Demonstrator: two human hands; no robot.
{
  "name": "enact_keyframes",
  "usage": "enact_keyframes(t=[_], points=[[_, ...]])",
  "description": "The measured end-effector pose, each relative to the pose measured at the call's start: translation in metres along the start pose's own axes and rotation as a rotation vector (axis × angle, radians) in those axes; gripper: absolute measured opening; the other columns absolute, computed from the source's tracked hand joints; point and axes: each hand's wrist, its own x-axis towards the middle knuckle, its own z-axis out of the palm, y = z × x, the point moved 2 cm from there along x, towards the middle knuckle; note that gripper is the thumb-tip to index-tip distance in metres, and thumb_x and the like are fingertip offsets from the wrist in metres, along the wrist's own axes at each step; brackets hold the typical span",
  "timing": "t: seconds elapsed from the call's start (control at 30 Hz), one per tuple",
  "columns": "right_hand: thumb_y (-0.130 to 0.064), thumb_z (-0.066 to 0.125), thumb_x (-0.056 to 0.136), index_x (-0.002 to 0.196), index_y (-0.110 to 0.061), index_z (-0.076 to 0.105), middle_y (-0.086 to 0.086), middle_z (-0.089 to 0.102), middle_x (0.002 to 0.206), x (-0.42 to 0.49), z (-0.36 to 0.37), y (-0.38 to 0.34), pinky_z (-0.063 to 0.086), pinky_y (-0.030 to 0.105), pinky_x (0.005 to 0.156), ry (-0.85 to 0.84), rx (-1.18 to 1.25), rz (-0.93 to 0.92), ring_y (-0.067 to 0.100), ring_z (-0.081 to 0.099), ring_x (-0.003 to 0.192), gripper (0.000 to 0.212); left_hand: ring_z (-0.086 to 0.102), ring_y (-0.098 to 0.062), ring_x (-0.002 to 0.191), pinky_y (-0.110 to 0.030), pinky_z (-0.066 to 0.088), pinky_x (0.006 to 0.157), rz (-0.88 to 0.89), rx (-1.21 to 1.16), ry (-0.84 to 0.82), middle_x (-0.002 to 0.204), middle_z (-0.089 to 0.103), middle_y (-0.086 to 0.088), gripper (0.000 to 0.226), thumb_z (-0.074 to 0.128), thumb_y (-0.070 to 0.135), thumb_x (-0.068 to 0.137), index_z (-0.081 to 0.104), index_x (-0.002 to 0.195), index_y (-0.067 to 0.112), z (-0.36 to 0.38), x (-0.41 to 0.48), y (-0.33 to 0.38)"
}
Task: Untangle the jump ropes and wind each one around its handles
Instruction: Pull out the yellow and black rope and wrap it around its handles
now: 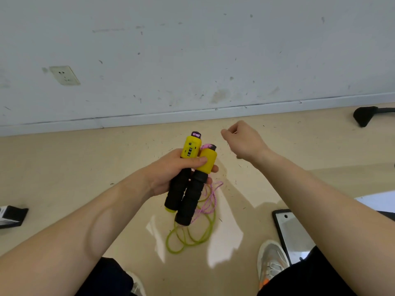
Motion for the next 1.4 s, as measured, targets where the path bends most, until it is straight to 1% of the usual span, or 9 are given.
enact_keyframes(t=[0.17,0.33,0.6,0.83,0.97,1.07,1.13,1.23,1.4], points=[[-0.044,0.054,0.098,0.102,-0.005,0.066,0.002,0.066,0.084,-0.019,0.023,-0.016,0.06,0.041,0.072,-0.328,0.445,0.005,0.016,0.065,0.072,0.041,0.073,-0.03,0.094,-0.036,0.059,0.074,0.063,-0.038,0.169,0.119,0.071,-0.014,0.033,0.062,0.023,0.096,0.064,0.125,0.008,-0.014,0.005,0.003],[-0.048,0.072,0.087,0.104,-0.018,0.069,0.0,0.071,0.094,-0.017,0.032,-0.014,0.059,0.033,0.069,-0.31,0.397,-0.046,0.009,0.069,0.077,0.035,0.071,-0.035,0.103,-0.037,0.058,0.079,0.059,0.041,0.147,0.12,0.071,-0.012,0.033,0.06,0.024,0.098,0.062,0.129,0.013,-0.017,0.005,0.002],[-0.039,0.072,0.089,0.105,-0.016,0.072,-0.001,0.067,0.095,-0.009,0.028,-0.007,0.056,0.031,0.073,-0.287,0.471,-0.078,0.014,0.063,0.084,0.029,0.07,-0.033,0.101,-0.04,0.057,0.083,0.007,0.055,0.118,0.116,0.072,-0.015,0.032,0.065,0.022,0.092,0.064,0.122,0.009,-0.014,0.005,-0.001],[-0.044,0.038,0.101,0.11,-0.033,0.072,-0.015,0.068,0.121,-0.001,0.019,-0.012,0.043,0.037,0.101,-0.31,0.62,-0.2,0.007,0.059,0.113,0.037,0.07,-0.026,0.089,-0.035,0.058,0.08,0.019,0.017,-0.165,0.107,0.072,-0.014,0.034,0.073,0.021,0.086,0.067,0.117,0.01,-0.012,-0.004,0.012],[-0.053,0.023,0.103,0.099,-0.002,0.069,0.01,0.072,0.092,-0.009,0.029,-0.013,0.049,0.024,0.072,-0.611,0.641,-0.124,0.013,0.065,0.075,0.068,0.068,-0.028,0.091,-0.04,0.055,0.087,-0.016,0.074,-0.363,0.109,0.071,-0.012,0.047,0.083,0.035,0.077,0.07,0.118,0.015,-0.016,-0.006,0.01],[-0.072,0.023,0.094,0.093,0.007,0.065,0.031,0.051,0.085,-0.003,0.032,-0.004,0.045,0.037,0.075,-0.659,0.526,-0.111,0.034,0.05,0.074,0.09,0.069,-0.027,0.093,-0.038,0.055,0.087,-0.046,0.081,-0.425,0.107,0.071,-0.013,0.06,0.083,0.032,0.077,0.061,0.127,0.007,-0.022,-0.01,0.01],[-0.064,0.027,0.099,0.064,-0.008,0.063,0.016,0.038,0.066,0.002,0.028,0.003,0.037,0.035,0.065,-0.586,0.476,-0.088,0.026,0.038,0.06,0.075,0.07,-0.026,0.094,-0.036,0.054,0.086,-0.048,0.104,-0.457,0.107,0.071,-0.012,0.063,0.083,0.033,0.078,0.06,0.129,0.005,-0.028,-0.013,0.013],[-0.035,0.038,0.104,0.064,-0.015,0.059,-0.001,0.038,0.058,0.006,0.016,0.007,0.033,0.033,0.063,-0.485,0.43,-0.069,0.016,0.031,0.055,0.049,0.07,-0.026,0.094,-0.035,0.055,0.086,-0.067,0.229,-0.454,0.107,0.072,-0.011,0.054,0.085,0.036,0.075,0.068,0.12,0.011,-0.041,-0.018,0.017],[-0.023,0.054,0.083,0.056,-0.018,0.062,0.011,0.043,0.069,0.011,0.002,0.005,0.031,0.031,0.06,-0.408,0.312,-0.158,0.02,0.034,0.064,0.028,0.07,-0.031,0.098,-0.038,0.055,0.088,-0.15,0.494,-0.413,0.112,0.072,-0.015,0.032,0.074,0.019,0.079,0.071,0.11,0.01,-0.063,-0.021,0.014]])
